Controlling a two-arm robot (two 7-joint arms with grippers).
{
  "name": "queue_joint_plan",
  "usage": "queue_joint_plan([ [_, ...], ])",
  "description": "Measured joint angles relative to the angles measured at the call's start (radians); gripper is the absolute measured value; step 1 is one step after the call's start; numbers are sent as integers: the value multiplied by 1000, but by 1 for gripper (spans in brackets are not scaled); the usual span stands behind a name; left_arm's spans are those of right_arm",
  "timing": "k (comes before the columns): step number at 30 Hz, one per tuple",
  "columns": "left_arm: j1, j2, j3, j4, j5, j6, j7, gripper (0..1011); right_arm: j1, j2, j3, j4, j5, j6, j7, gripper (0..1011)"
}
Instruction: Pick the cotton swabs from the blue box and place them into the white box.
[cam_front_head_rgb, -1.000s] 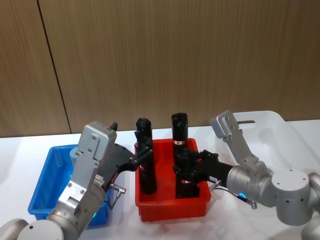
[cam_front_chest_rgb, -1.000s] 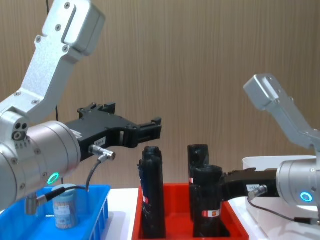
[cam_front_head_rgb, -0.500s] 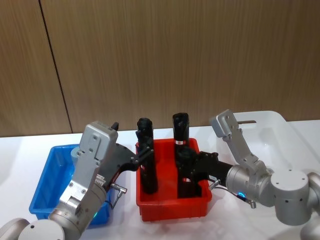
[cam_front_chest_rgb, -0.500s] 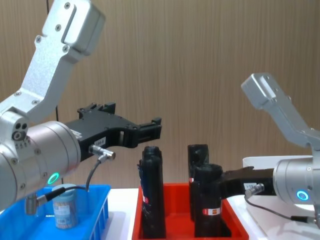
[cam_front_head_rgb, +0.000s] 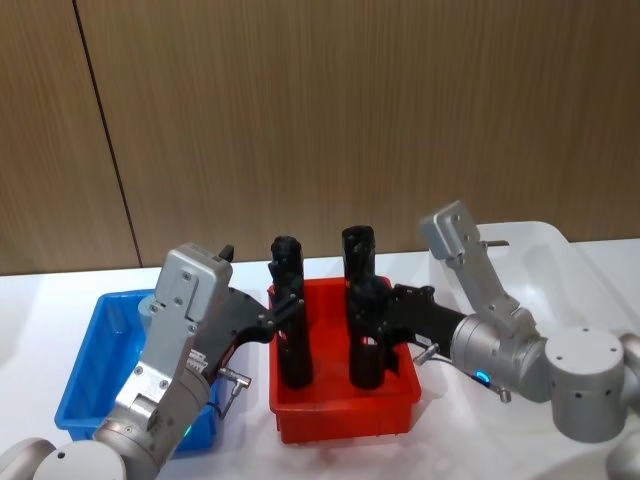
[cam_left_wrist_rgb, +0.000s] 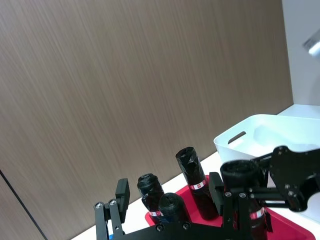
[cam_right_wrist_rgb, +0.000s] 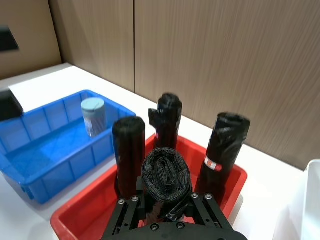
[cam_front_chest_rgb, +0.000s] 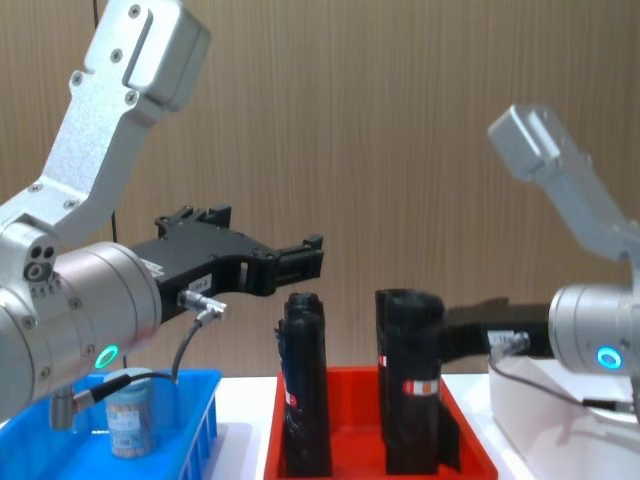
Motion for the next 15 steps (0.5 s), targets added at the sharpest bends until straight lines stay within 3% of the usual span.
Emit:
queue_joint_plan([
  [15, 0, 0, 0, 0, 0, 0, 0, 1004, -2, 30, 34, -130, 24, 9, -28, 359],
])
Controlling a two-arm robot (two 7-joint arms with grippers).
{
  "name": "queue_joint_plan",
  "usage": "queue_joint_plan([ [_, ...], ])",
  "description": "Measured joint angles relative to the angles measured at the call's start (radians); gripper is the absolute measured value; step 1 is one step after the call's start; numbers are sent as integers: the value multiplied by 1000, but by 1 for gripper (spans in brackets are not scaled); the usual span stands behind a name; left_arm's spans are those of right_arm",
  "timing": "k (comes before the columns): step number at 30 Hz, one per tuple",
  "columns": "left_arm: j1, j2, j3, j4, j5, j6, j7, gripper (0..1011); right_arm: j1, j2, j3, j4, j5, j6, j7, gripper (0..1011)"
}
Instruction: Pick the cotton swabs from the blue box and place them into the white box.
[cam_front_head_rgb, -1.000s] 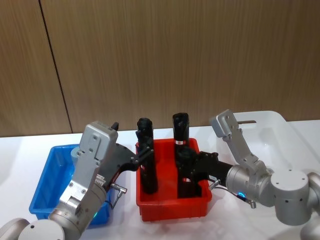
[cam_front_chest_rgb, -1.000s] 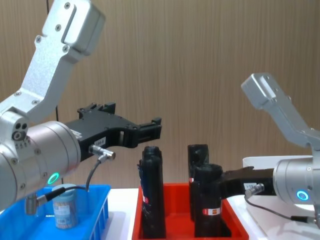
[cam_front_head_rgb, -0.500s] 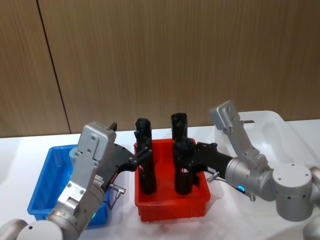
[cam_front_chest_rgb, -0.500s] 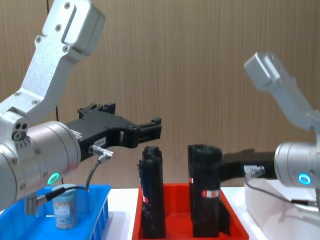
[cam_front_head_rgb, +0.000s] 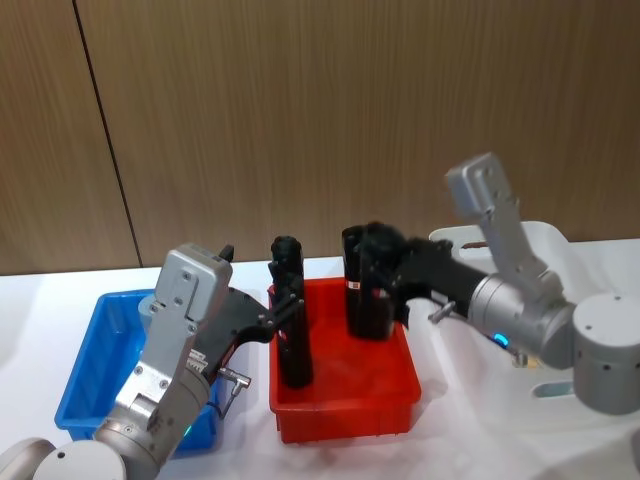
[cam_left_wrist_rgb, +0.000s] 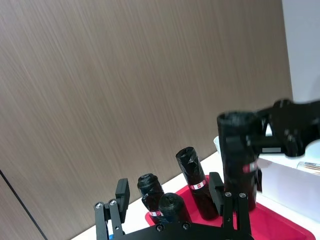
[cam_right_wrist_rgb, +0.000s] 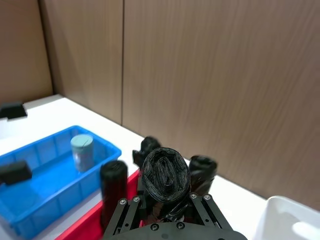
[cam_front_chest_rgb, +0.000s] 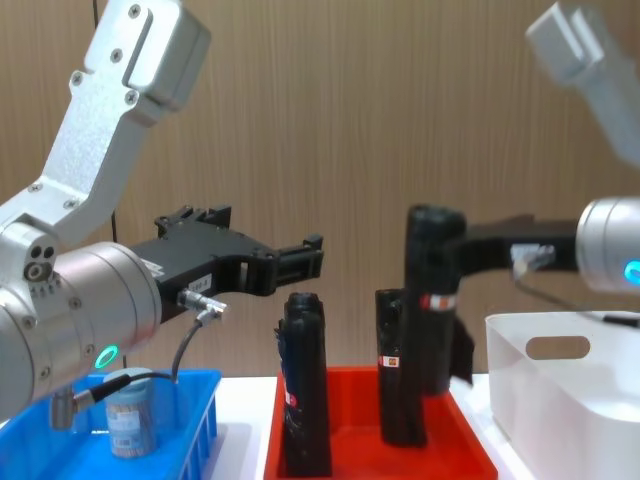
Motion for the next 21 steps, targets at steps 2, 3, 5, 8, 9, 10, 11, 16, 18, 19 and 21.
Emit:
queue_joint_plan([
  [2, 0, 0, 0, 0, 0, 0, 0, 1004, 2, 5, 7, -13, 2, 1, -4, 359],
  [3, 0, 0, 0, 0, 0, 0, 0, 1004, 3, 10, 13, -23, 6, 1, -7, 359],
  [5, 0, 0, 0, 0, 0, 0, 0, 1004, 5, 14, 19, -33, 8, 2, -12, 359],
  [8, 0, 0, 0, 0, 0, 0, 0, 1004, 8, 26, 33, -53, 13, 2, -22, 359],
  [9, 0, 0, 0, 0, 0, 0, 0, 1004, 10, 31, 39, -60, 15, 2, -28, 359],
  [10, 0, 0, 0, 0, 0, 0, 0, 1004, 11, 35, 44, -66, 16, 2, -30, 359],
  [11, 0, 0, 0, 0, 0, 0, 0, 1004, 13, 41, 51, -73, 16, 2, -36, 359],
  [16, 0, 0, 0, 0, 0, 0, 0, 1004, 18, 60, 72, -91, 16, 2, -54, 359],
  [18, 0, 0, 0, 0, 0, 0, 0, 1004, 20, 70, 82, -96, 13, 1, -62, 359],
  [19, 0, 0, 0, 0, 0, 0, 0, 1004, 21, 72, 84, -97, 11, 0, -64, 358],
  [21, 0, 0, 0, 0, 0, 0, 0, 1004, 24, 81, 93, -97, 5, -2, -71, 359],
])
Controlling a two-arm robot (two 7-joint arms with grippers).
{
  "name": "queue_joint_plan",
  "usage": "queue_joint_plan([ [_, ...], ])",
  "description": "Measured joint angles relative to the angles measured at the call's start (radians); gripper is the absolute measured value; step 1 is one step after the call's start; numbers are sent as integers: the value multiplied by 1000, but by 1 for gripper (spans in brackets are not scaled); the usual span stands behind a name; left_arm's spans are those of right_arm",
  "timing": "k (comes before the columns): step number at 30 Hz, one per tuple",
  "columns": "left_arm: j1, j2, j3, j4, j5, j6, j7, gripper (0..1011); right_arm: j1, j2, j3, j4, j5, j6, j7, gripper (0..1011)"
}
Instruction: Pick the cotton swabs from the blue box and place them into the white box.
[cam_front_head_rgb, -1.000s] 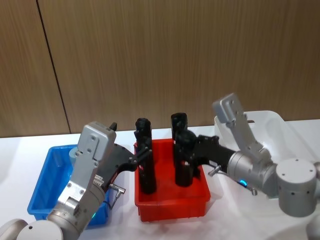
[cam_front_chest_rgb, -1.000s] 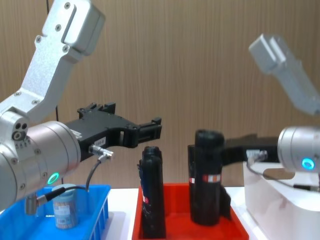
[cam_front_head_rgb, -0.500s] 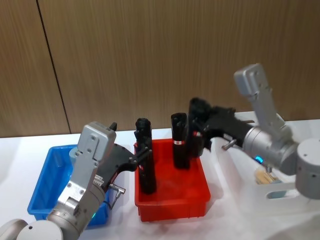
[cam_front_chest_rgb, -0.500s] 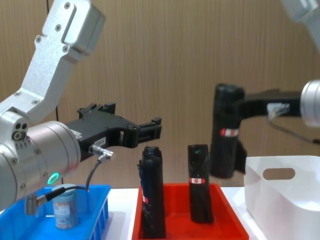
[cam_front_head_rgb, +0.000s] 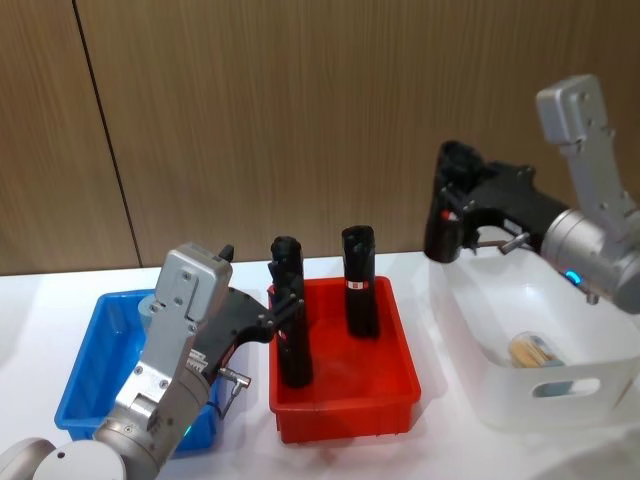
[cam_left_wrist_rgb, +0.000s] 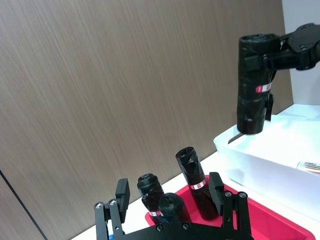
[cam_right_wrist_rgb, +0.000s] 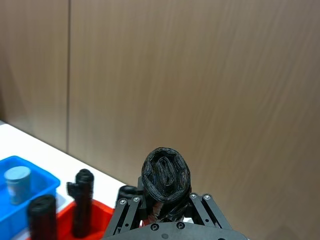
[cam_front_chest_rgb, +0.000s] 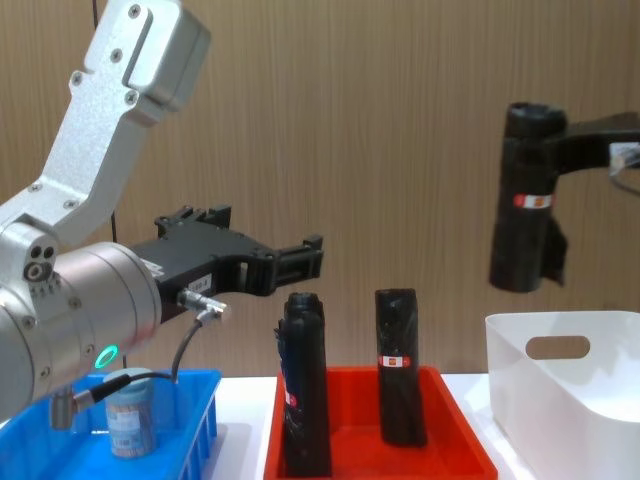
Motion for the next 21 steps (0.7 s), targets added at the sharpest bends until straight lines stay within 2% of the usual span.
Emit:
queue_joint_plan([
  [10, 0, 0, 0, 0, 0, 0, 0, 1004, 17, 20, 22, 56, -29, -21, -27, 359],
  [14, 0, 0, 0, 0, 0, 0, 0, 1004, 29, 22, 27, 101, -39, -38, -39, 359],
  [21, 0, 0, 0, 0, 0, 0, 0, 1004, 59, 18, 32, 222, -43, -86, -58, 358],
])
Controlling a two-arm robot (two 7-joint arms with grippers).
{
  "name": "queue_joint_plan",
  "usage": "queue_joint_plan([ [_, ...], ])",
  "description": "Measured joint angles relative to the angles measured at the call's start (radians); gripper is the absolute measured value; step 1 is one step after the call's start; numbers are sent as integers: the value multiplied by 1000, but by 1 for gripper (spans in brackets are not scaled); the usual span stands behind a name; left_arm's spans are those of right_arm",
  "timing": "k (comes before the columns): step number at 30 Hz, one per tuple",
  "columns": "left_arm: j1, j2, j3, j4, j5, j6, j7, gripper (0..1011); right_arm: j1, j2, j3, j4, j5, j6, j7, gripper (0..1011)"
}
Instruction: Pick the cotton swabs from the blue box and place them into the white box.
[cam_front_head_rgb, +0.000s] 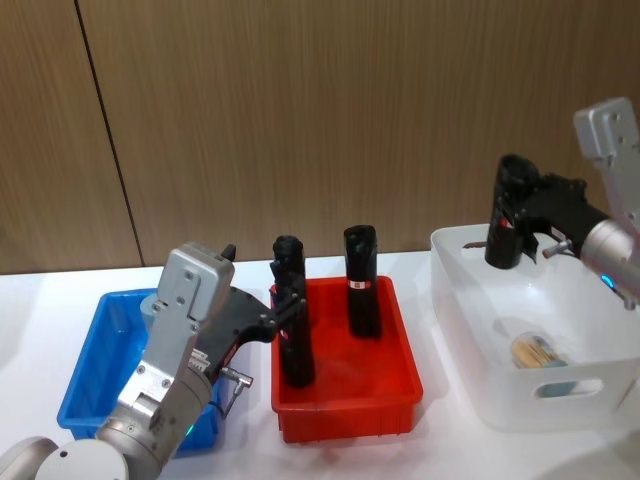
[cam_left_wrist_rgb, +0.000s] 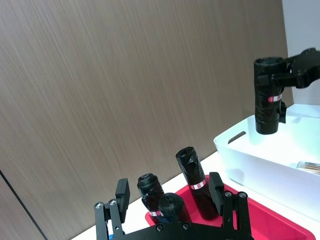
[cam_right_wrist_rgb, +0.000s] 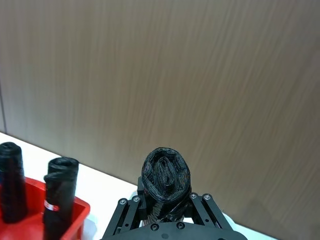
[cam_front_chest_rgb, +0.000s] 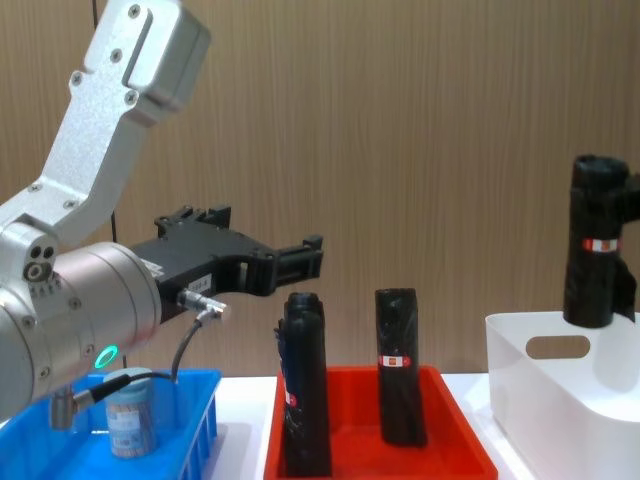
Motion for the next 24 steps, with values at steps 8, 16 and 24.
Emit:
queue_joint_plan([
  [8, 0, 0, 0, 0, 0, 0, 0, 1004, 34, -10, 0, 120, 0, -50, -7, 393],
  [16, 0, 0, 0, 0, 0, 0, 0, 1004, 54, -17, -2, 188, 3, -88, -7, 617],
  [24, 0, 0, 0, 0, 0, 0, 0, 1004, 60, -21, -3, 216, 13, -120, -5, 862],
])
